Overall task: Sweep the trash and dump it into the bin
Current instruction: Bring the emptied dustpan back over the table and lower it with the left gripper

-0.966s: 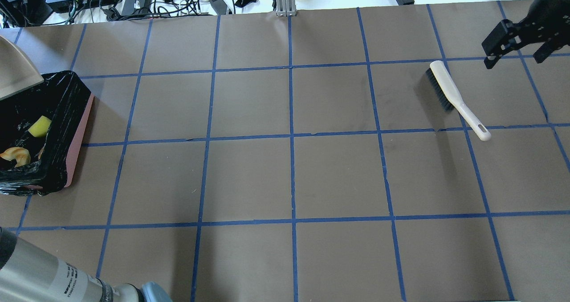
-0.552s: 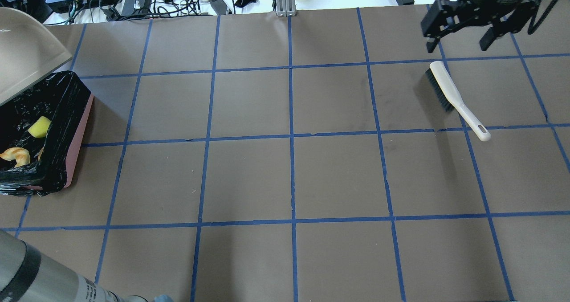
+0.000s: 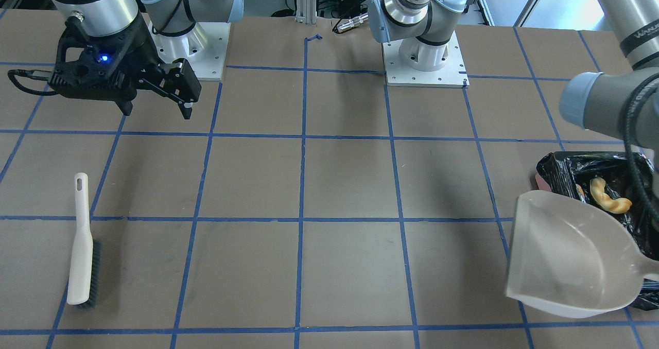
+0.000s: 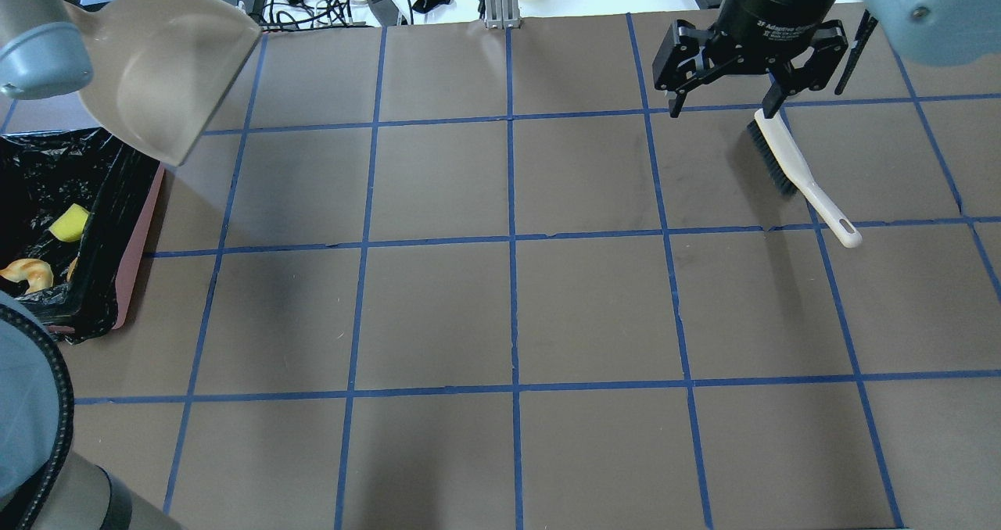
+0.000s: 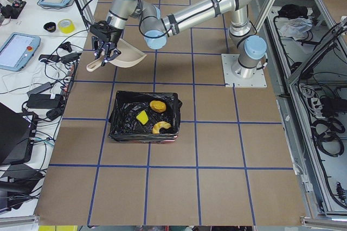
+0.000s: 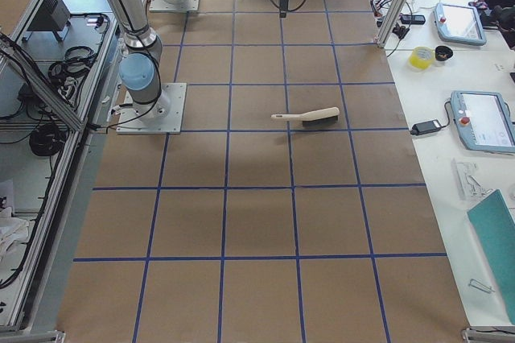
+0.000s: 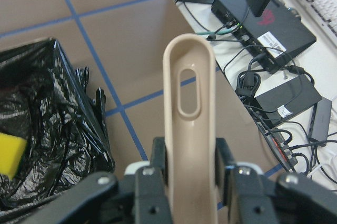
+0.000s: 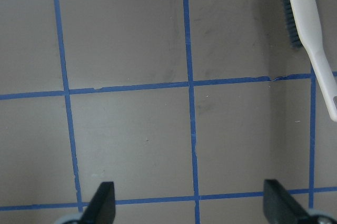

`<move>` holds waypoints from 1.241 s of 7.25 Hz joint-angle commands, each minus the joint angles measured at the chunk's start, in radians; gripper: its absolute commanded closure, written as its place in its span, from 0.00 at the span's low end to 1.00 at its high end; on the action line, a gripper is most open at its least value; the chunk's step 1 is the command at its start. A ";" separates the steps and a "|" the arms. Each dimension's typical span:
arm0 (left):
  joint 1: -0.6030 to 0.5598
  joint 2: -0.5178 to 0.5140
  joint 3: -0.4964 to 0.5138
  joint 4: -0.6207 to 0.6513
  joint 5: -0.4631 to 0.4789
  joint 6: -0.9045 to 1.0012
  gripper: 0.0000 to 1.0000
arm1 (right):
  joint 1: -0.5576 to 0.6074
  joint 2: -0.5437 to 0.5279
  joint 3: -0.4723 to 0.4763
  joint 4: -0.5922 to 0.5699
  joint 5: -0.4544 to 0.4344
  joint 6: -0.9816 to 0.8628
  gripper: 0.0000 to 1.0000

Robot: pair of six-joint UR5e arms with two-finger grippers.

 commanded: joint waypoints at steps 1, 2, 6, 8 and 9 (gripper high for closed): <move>-0.093 -0.050 -0.010 -0.082 0.016 -0.222 1.00 | 0.001 -0.008 0.016 -0.005 0.004 -0.003 0.01; -0.120 -0.083 -0.009 -0.128 0.028 -0.317 1.00 | 0.001 -0.008 0.016 -0.003 0.002 -0.002 0.01; -0.199 -0.218 0.035 -0.185 0.034 -0.565 1.00 | 0.000 -0.008 0.023 -0.003 0.002 -0.006 0.01; -0.223 -0.231 0.042 -0.245 0.033 -0.571 1.00 | 0.000 -0.006 0.023 -0.003 0.001 -0.028 0.01; -0.226 -0.228 0.030 -0.281 0.025 -0.576 1.00 | 0.000 -0.008 0.023 -0.005 0.001 -0.033 0.01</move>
